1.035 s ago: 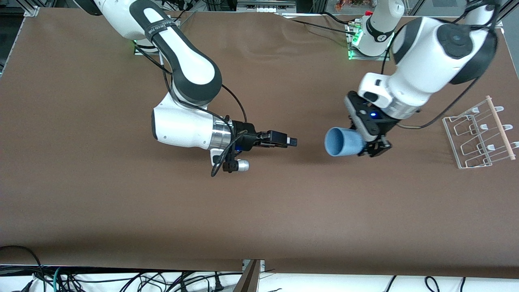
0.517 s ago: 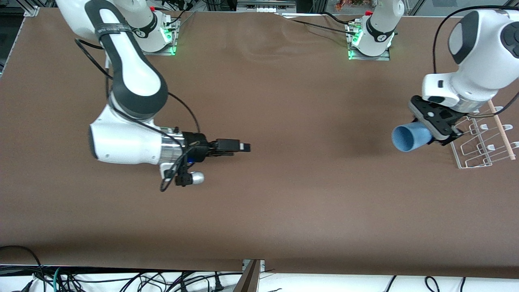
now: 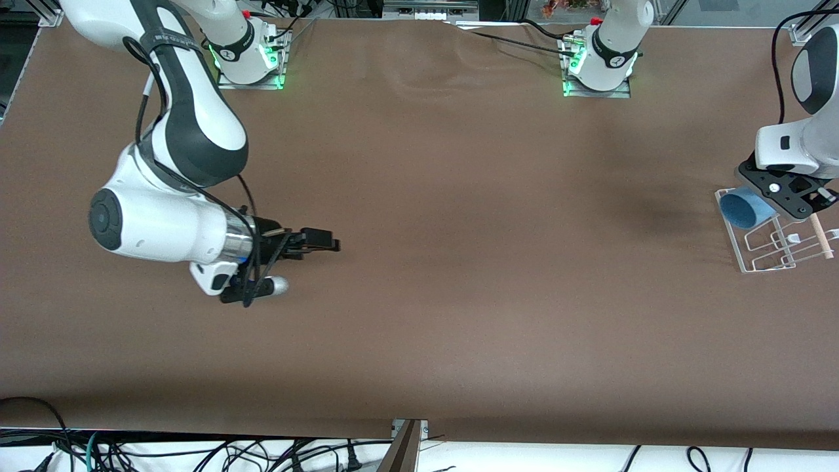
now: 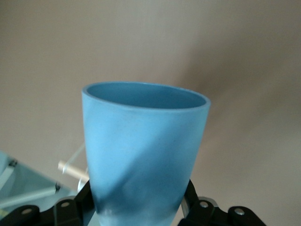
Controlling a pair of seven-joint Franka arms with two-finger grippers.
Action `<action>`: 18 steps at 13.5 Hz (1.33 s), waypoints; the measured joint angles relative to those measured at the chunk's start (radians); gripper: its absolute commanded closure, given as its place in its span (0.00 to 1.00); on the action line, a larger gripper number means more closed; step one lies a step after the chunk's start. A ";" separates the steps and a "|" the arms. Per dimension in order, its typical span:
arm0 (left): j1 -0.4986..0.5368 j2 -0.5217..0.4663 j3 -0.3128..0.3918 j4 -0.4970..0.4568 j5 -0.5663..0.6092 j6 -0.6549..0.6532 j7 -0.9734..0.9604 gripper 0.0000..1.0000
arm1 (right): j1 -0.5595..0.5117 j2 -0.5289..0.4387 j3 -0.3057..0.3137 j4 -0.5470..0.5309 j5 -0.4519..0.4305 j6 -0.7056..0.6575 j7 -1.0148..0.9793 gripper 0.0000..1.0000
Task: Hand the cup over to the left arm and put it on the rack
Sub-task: 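Carry the cup to the rack with the left gripper while the right retracts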
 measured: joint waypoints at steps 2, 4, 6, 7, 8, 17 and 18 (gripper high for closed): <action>0.002 0.011 0.001 -0.001 0.154 -0.087 -0.002 1.00 | -0.041 -0.070 -0.002 -0.060 -0.116 -0.017 -0.002 0.00; 0.002 0.037 0.001 -0.001 0.275 -0.182 -0.001 1.00 | -0.077 -0.151 -0.003 -0.105 -0.237 -0.065 -0.002 0.00; 0.002 0.078 0.001 -0.003 0.363 -0.239 0.007 1.00 | -0.118 -0.239 -0.005 -0.132 -0.314 -0.121 -0.002 0.00; 0.002 0.105 0.001 -0.004 0.403 -0.265 0.009 1.00 | -0.143 -0.283 -0.006 -0.143 -0.346 -0.137 -0.002 0.00; 0.002 0.135 0.001 -0.003 0.444 -0.294 0.009 1.00 | -0.166 -0.323 -0.008 -0.155 -0.373 -0.146 -0.004 0.00; 0.003 0.346 0.003 0.020 0.540 -0.526 -0.126 1.00 | -0.210 -0.473 -0.009 -0.227 -0.428 -0.254 -0.004 0.00; 0.003 0.358 0.006 0.020 0.553 -0.528 -0.135 1.00 | -0.210 -0.475 -0.009 -0.227 -0.424 -0.258 0.000 0.00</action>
